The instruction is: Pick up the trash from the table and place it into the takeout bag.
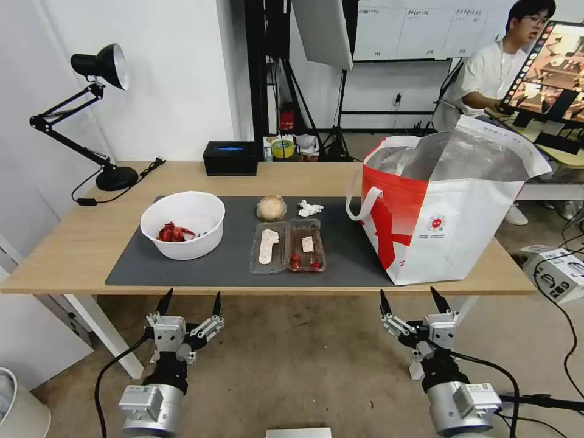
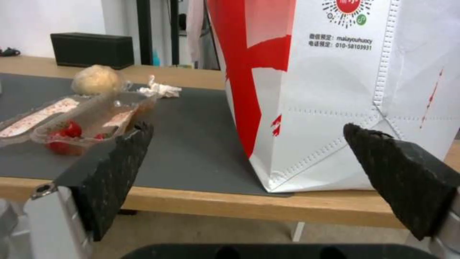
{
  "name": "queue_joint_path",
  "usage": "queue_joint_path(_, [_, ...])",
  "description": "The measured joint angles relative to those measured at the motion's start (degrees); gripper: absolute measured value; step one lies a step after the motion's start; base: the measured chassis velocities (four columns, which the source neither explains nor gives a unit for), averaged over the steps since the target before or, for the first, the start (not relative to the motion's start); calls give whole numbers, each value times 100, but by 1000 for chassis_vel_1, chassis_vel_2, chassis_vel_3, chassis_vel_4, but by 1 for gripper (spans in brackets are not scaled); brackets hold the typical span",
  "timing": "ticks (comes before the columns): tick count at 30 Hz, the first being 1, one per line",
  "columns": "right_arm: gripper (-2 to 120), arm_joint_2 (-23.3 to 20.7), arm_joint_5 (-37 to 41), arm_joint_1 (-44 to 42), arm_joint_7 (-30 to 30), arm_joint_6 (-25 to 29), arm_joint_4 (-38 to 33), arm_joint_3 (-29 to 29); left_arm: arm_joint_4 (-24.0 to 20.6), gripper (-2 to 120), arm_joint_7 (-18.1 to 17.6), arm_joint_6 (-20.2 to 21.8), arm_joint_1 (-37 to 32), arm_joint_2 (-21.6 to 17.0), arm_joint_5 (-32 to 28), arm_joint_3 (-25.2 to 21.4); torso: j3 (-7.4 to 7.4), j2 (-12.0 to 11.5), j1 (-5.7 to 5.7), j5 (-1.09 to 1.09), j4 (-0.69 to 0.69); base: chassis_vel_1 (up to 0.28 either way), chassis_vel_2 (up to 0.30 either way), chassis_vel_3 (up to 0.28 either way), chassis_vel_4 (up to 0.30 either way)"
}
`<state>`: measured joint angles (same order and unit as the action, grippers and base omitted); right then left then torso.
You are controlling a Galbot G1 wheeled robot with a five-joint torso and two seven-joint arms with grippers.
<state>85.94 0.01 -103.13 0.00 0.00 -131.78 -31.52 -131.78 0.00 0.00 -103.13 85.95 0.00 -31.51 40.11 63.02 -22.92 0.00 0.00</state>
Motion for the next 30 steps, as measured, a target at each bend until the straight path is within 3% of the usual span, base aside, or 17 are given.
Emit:
queue_joint_path(24, [100, -28, 20, 8, 1, -9, 0, 0, -1, 100, -1, 2, 1, -3, -8, 0, 0, 0, 0, 0, 0, 0, 0, 0, 0])
queue_joint_path(27, [100, -586, 500, 266, 87, -380, -162, -62, -133, 100, -163, 150, 83, -159, -371, 2, 0, 0, 0, 0, 1, 0, 0, 0, 0])
queue_joint_path(28, [100, -586, 500, 266, 87, -380, -162, -62, -133, 100, -163, 150, 83, -159, -371, 2, 0, 0, 0, 0, 1, 0, 0, 0, 0])
queue_joint_path(30, [100, -1067, 917, 481, 164, -708, -309, -120, -298, 100, -369, 339, 196, -360, -829, 10, 0, 0, 0, 0, 0, 0, 0, 0, 0])
